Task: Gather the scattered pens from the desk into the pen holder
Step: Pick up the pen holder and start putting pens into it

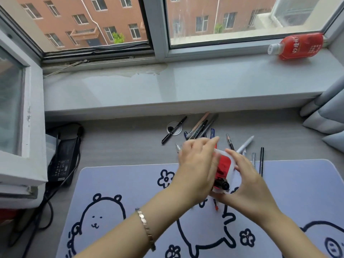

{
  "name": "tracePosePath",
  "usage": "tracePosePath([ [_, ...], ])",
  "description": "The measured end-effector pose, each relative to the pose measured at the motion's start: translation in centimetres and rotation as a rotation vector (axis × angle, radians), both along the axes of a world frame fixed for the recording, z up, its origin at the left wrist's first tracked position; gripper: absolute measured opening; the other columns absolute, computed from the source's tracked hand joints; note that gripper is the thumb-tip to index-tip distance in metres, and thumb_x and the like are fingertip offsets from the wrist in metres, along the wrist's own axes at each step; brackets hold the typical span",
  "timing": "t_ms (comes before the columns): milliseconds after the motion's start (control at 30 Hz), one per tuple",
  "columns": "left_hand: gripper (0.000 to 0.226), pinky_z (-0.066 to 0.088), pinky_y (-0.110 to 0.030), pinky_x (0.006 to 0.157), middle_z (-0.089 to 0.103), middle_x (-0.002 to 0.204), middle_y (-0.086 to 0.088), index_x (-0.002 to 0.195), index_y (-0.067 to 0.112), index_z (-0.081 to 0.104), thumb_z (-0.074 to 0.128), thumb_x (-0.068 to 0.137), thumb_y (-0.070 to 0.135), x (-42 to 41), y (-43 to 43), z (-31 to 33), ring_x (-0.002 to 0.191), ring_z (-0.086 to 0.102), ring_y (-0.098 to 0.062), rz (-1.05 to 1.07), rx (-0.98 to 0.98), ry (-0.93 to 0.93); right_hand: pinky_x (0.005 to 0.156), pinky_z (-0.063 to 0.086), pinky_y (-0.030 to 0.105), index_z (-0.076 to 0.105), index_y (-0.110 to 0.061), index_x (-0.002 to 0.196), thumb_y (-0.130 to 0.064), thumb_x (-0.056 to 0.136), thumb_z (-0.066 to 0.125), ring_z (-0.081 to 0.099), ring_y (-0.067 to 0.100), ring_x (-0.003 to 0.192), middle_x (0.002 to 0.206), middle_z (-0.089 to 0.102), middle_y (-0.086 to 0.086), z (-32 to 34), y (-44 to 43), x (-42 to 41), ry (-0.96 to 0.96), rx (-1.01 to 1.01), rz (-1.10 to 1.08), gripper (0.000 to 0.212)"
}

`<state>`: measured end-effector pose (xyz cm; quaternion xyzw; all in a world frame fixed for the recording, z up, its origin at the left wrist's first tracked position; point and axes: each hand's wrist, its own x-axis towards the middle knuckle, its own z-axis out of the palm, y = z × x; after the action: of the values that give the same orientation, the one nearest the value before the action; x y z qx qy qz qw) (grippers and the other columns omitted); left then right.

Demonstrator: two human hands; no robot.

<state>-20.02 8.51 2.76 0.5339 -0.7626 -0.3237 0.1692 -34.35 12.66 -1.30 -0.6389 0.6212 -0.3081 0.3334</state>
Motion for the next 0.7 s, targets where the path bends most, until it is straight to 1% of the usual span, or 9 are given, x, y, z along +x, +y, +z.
tracePosePath([
  [100, 0.045, 0.016, -0.035, 0.111, 0.037, 0.137, 0.013, 0.138, 0.041, 0.025, 0.023, 0.093, 0.044, 0.0, -0.4, -0.7, 0.134, 0.016, -0.009, -0.068, 0.175, 0.207, 0.086, 0.043, 0.024, 0.036, -0.042, 0.125, -0.029, 0.052, 0.087, 0.047, 0.003, 0.104, 0.112, 0.034, -0.04, -1.0, -0.3, -1.2, -0.003, 0.084, -0.054, 0.09],
  [167, 0.046, 0.02, -0.038, 0.112, 0.04, 0.141, 0.009, 0.138, 0.036, 0.029, 0.029, 0.092, 0.041, 0.7, -1.9, -2.0, 0.134, 0.024, -0.01, -0.02, 0.072, 0.241, 0.088, 0.043, 0.029, 0.039, -0.032, 0.129, -0.032, 0.052, 0.086, 0.046, 0.007, 0.109, 0.115, 0.041, -0.031, -1.4, -0.5, -2.3, 0.004, 0.1, -0.087, 0.09],
  [200, 0.047, 0.023, -0.04, 0.113, 0.041, 0.141, 0.007, 0.139, 0.03, 0.031, 0.034, 0.092, 0.037, 1.4, -3.2, -3.3, 0.134, 0.027, -0.011, 0.037, 0.034, 0.193, 0.089, 0.043, 0.029, 0.039, -0.029, 0.13, -0.033, 0.052, 0.085, 0.046, 0.007, 0.11, 0.118, 0.045, -0.024, -1.5, -0.6, -2.8, 0.001, 0.106, -0.11, 0.09],
  [267, 0.05, 0.025, -0.042, 0.113, 0.039, 0.143, -0.001, 0.139, 0.019, 0.03, 0.044, 0.092, 0.027, 2.9, -6.0, -5.8, 0.133, 0.03, -0.017, 0.194, 0.098, 0.016, 0.087, 0.042, 0.028, 0.039, -0.029, 0.131, -0.028, 0.053, 0.085, 0.046, 0.007, 0.108, 0.121, 0.047, -0.014, -1.4, -1.0, -3.5, -0.012, 0.118, -0.15, 0.091],
  [367, 0.048, 0.031, -0.042, 0.105, 0.038, 0.138, -0.018, 0.135, 0.006, 0.031, 0.045, 0.09, 0.014, 5.2, -10.1, -9.1, 0.126, 0.034, -0.033, 0.44, 0.255, -0.203, 0.085, 0.037, 0.023, 0.039, -0.027, 0.131, -0.023, 0.054, 0.086, 0.046, 0.001, 0.1, 0.12, 0.047, -0.013, -1.3, -1.9, -4.2, -0.009, 0.114, -0.17, 0.091],
  [433, 0.04, 0.035, -0.043, 0.097, 0.041, 0.13, -0.022, 0.127, 0.004, 0.037, 0.047, 0.09, 0.016, 5.6, -11.8, -10.5, 0.119, 0.037, -0.037, 0.424, 0.266, -0.325, 0.086, 0.035, 0.02, 0.039, -0.027, 0.131, -0.022, 0.054, 0.085, 0.046, 0.001, 0.101, 0.119, 0.047, -0.012, -1.5, -2.5, -4.4, -0.022, 0.112, -0.173, 0.091],
  [533, 0.028, 0.039, -0.04, 0.081, 0.048, 0.12, -0.021, 0.116, 0.002, 0.043, 0.045, 0.09, 0.014, 4.9, -13.5, -11.7, 0.11, 0.042, -0.036, 0.259, 0.194, -0.524, 0.087, 0.038, 0.023, 0.038, -0.034, 0.128, -0.023, 0.054, 0.086, 0.047, 0.006, 0.105, 0.118, 0.047, -0.014, -1.8, -3.3, -4.5, -0.059, 0.123, -0.2, 0.089],
  [633, 0.018, 0.037, -0.038, 0.072, 0.049, 0.1, -0.02, 0.106, 0.0, 0.046, 0.038, 0.089, 0.004, 3.1, -14.6, -11.1, 0.092, 0.049, -0.035, 0.242, 0.127, -0.519, 0.086, 0.04, 0.024, 0.034, -0.042, 0.124, -0.027, 0.054, 0.087, 0.048, 0.006, 0.106, 0.113, 0.042, -0.031, -2.2, -4.0, -4.7, -0.064, 0.126, -0.211, 0.089],
  [700, 0.021, 0.037, -0.035, 0.072, 0.039, 0.076, -0.012, 0.106, 0.003, 0.049, 0.036, 0.09, 0.001, 1.3, -15.0, -10.8, 0.076, 0.045, -0.023, 0.204, 0.087, -0.462, 0.085, 0.039, 0.022, 0.034, -0.04, 0.127, -0.028, 0.054, 0.087, 0.047, 0.006, 0.106, 0.112, 0.033, -0.041, -2.5, -4.4, -4.8, -0.048, 0.134, -0.219, 0.091],
])
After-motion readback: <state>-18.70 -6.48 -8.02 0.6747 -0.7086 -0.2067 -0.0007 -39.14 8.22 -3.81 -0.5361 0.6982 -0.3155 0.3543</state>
